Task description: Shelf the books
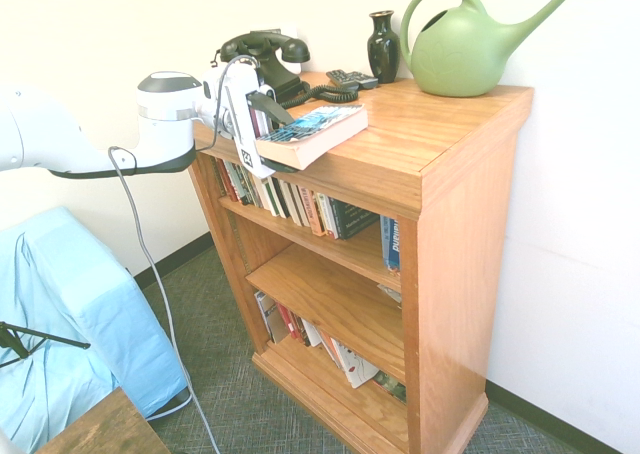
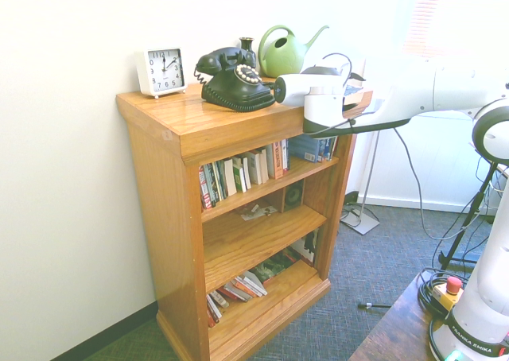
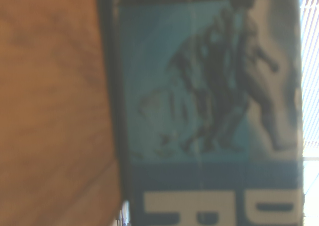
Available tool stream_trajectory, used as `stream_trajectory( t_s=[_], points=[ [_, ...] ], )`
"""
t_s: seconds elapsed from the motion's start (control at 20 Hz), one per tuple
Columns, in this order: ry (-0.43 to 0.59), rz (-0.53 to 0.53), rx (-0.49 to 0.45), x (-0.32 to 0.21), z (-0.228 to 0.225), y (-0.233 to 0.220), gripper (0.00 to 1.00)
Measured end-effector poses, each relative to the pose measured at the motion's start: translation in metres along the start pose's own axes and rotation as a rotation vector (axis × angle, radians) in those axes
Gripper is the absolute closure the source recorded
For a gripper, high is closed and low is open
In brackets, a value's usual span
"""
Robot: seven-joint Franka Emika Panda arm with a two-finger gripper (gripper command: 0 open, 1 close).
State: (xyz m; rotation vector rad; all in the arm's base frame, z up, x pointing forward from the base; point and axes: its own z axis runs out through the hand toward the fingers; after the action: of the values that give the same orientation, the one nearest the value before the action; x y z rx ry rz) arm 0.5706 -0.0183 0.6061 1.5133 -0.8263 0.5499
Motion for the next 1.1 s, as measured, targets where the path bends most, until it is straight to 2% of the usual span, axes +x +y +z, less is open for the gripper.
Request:
stream_trajectory(
  t_s=[0.9,1.1],
  points=[
    [-0.009,-0.005,-0.002,-0.0013,0.0057,-0.0019,1.00],
    [-0.045,-0.004,0.018,-0.0027,0.0057,0.0028,1.00]
  ],
)
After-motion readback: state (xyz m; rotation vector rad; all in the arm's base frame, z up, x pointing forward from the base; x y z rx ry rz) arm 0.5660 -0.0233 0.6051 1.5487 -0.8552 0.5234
